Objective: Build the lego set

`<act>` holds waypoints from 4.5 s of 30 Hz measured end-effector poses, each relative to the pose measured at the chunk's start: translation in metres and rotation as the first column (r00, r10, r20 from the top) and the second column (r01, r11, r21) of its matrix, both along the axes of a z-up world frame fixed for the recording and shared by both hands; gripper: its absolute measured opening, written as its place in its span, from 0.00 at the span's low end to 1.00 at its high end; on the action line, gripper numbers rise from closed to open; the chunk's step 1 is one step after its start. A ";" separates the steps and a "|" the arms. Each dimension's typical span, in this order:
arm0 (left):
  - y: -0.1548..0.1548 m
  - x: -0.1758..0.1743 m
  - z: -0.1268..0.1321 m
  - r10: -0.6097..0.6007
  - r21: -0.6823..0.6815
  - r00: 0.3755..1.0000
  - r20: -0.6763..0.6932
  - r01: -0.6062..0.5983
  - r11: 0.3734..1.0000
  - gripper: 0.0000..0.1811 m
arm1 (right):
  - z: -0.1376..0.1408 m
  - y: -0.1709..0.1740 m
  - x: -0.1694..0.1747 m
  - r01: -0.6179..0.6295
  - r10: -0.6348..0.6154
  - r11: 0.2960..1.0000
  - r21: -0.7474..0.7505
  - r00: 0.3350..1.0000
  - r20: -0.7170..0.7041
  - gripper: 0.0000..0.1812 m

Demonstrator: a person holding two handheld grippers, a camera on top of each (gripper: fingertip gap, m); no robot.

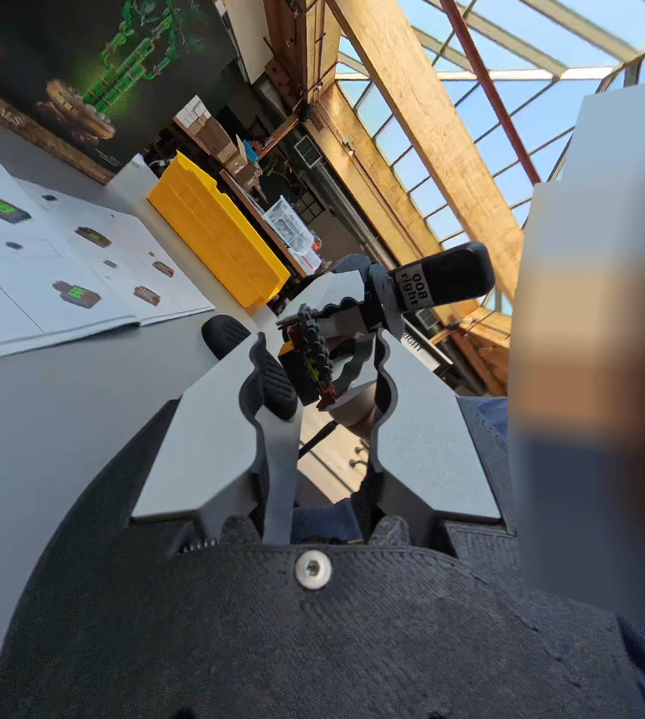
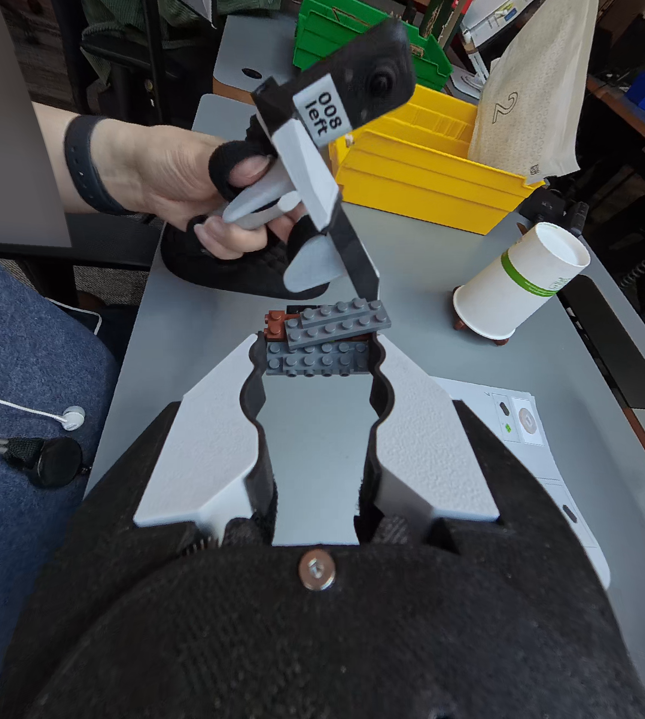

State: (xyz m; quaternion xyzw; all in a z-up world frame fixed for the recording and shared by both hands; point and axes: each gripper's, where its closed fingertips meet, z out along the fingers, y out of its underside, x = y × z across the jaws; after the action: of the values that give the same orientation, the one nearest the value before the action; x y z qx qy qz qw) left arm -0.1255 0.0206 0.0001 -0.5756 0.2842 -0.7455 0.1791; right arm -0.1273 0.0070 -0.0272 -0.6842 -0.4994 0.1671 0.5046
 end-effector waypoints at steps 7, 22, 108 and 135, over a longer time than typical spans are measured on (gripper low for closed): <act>-0.031 -0.009 0.019 0.093 0.815 0.986 -0.140 0.061 0.576 0.39 | 0.014 -0.026 -0.012 -0.150 0.137 0.981 -0.120 0.984 -0.113 0.29; -0.098 -0.016 0.055 -0.233 0.924 0.896 -0.379 0.353 -0.147 0.13 | 0.052 -0.078 -0.006 -0.526 0.502 0.811 -0.257 0.850 -0.158 0.29; -0.111 -0.056 -0.160 -0.221 0.712 0.704 -0.674 0.700 0.059 0.12 | 0.021 -0.076 0.044 -0.549 0.261 0.796 -0.256 0.691 -0.674 0.29; -0.086 -0.044 -0.154 -0.150 0.627 0.622 -0.769 0.779 0.019 0.13 | -0.028 -0.091 0.032 -0.496 0.239 0.780 -0.382 0.800 -0.551 0.29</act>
State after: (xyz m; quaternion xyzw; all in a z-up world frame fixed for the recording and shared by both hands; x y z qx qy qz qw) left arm -0.1698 -0.0654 -0.1535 -0.3681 0.8890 -0.2370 0.1344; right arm -0.0953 -0.0839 -0.0550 -0.6149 -0.4261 0.5524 0.3677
